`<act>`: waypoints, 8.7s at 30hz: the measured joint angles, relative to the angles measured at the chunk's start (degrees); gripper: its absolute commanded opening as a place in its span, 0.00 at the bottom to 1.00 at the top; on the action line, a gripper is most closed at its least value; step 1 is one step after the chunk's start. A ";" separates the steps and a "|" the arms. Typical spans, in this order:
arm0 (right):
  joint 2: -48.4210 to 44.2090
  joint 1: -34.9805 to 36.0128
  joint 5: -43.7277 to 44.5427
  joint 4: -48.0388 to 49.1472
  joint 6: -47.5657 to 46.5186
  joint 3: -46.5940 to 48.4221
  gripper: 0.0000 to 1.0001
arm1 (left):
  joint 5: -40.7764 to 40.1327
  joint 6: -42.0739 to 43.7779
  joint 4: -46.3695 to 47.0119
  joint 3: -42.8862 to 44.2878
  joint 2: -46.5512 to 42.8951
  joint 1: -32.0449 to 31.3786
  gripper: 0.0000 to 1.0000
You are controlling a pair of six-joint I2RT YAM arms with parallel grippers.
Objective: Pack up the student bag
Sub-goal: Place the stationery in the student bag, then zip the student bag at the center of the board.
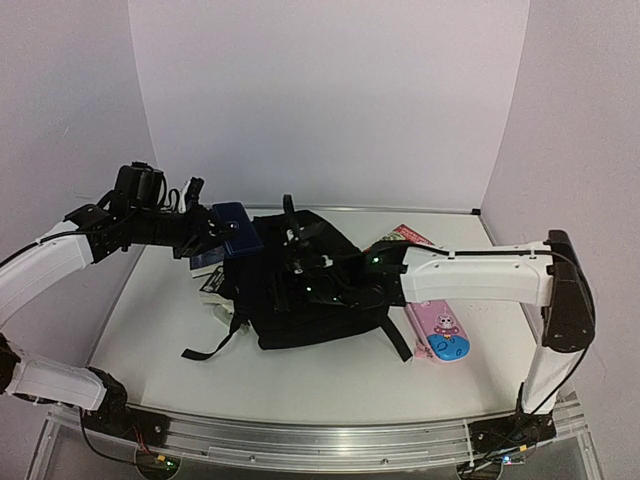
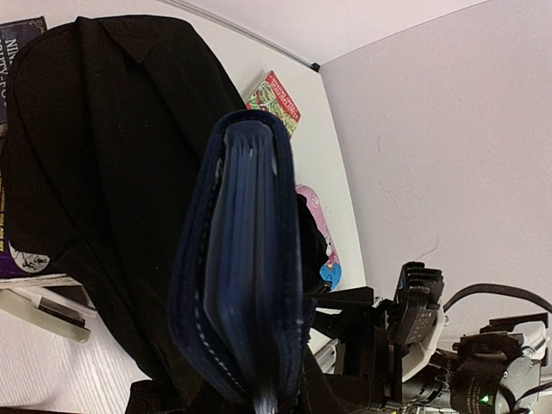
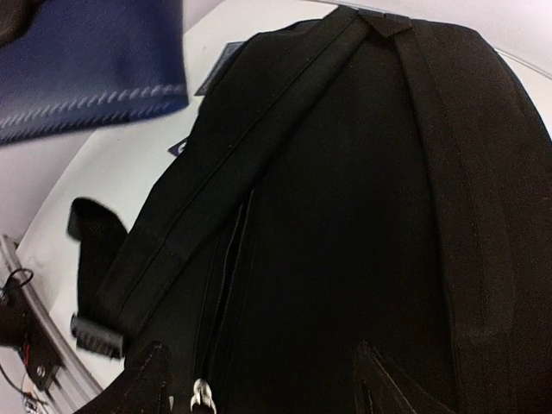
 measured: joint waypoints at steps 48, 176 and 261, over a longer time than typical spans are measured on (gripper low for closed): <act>7.35 -1.39 13.58 -5.04 13.57 5.44 0.00 | 9.37 -8.77 2.45 -4.65 8.00 -4.45 0.00; -3.28 1.79 12.87 12.76 25.29 -13.45 0.00 | 4.04 -13.83 1.69 2.65 20.79 -11.69 0.21; -23.82 -4.66 16.32 -0.04 25.90 -23.76 0.74 | -21.83 18.37 -19.21 11.82 25.87 -35.70 0.20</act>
